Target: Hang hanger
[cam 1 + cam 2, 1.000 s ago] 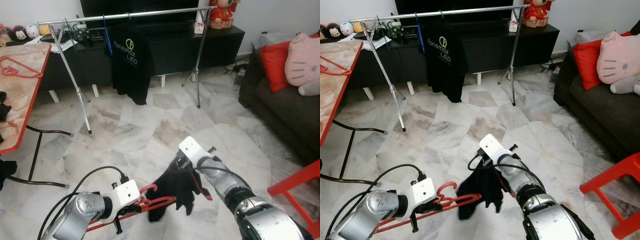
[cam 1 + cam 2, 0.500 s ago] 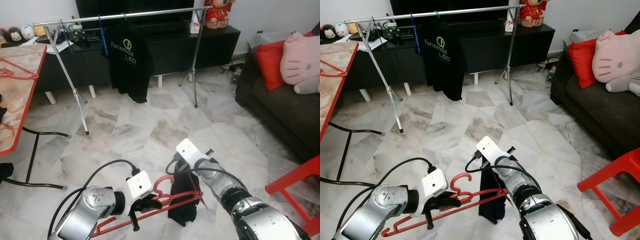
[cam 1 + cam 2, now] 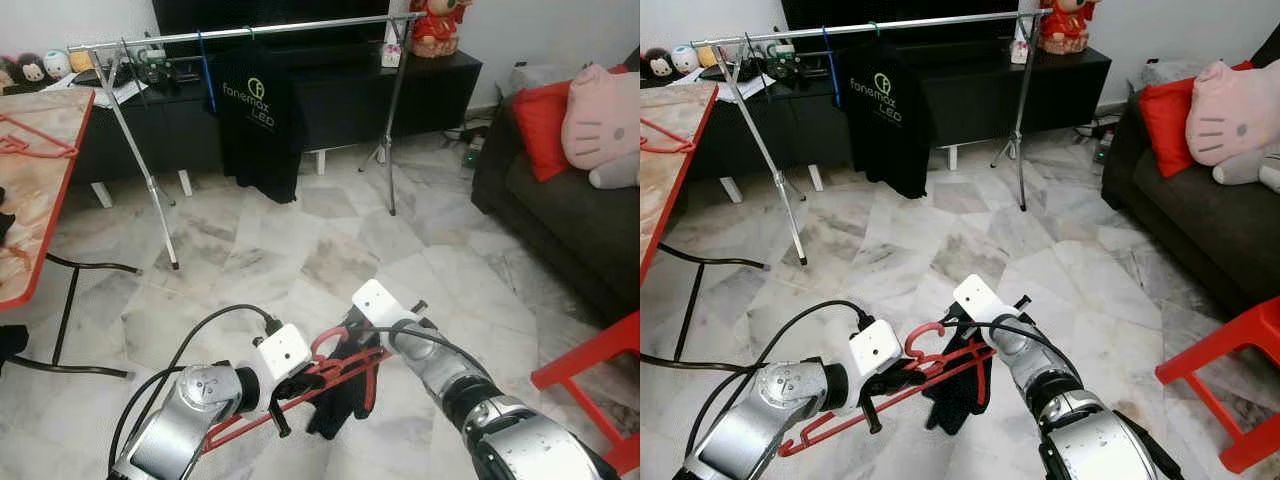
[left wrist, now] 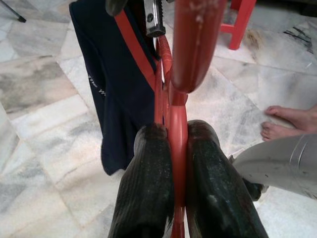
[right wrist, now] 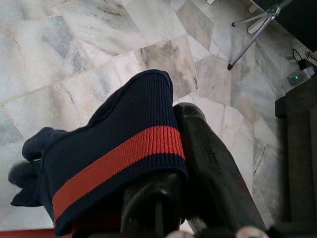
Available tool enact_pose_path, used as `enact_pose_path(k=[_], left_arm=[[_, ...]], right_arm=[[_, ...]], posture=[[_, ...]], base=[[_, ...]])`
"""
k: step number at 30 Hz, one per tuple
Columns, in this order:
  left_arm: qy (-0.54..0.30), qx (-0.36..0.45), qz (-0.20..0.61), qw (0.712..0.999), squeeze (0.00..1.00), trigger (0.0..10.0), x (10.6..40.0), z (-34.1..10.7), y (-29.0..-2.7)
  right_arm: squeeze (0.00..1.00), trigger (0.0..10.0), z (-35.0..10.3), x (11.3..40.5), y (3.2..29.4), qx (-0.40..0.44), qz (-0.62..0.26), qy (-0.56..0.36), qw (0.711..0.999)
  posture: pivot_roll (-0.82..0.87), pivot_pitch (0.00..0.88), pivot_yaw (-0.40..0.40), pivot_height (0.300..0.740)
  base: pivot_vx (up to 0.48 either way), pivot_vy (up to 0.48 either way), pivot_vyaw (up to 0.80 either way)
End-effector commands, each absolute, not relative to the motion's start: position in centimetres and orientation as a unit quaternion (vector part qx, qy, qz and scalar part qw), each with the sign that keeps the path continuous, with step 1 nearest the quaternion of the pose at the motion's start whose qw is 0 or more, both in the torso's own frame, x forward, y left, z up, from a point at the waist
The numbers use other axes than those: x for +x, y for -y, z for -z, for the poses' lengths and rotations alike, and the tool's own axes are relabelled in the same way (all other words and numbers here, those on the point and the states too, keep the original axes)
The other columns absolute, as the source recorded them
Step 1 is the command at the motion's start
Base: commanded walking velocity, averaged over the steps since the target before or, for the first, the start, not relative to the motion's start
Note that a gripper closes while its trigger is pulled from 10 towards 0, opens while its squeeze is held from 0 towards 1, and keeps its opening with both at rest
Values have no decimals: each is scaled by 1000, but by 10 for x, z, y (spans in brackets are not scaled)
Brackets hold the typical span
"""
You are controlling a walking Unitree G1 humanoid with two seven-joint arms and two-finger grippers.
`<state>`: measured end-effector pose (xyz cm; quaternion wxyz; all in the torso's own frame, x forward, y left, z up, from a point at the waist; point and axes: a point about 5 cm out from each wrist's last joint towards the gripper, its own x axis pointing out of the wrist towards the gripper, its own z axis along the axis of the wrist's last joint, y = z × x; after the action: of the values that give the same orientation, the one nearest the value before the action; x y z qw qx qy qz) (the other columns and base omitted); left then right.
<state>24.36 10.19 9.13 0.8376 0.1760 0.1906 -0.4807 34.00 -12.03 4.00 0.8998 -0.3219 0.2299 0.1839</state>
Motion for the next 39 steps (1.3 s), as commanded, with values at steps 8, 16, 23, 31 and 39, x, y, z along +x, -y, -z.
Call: enact_pose_path(k=[8,16,23,31,39], left_arm=[[-212,209,453,840,0,10000,245,-89,-121],[-210,225,413,857,0,10000,253,-87,-129],[-208,215,416,859,0,10000,252,-86,-125],[-193,160,439,863,0,10000,248,-88,-107],[-187,178,406,876,0,10000,257,-84,-99]], right_arm=[[0,10000,-39,339,127,-322,-178,-233,900],[0,10000,-39,340,128,-321,-177,-235,900],[0,10000,-40,340,129,-321,-179,-235,900],[0,10000,-40,340,121,-281,-182,-240,911],[0,10000,-42,341,118,-241,-175,-247,922]], posture=[[24,0,-57,740],[24,0,-57,740],[19,0,-60,740],[19,0,-60,740],[19,0,-62,740]], base=[[0,0,0],[0,0,0],[0,0,0],[0,0,0],[0,0,0]])
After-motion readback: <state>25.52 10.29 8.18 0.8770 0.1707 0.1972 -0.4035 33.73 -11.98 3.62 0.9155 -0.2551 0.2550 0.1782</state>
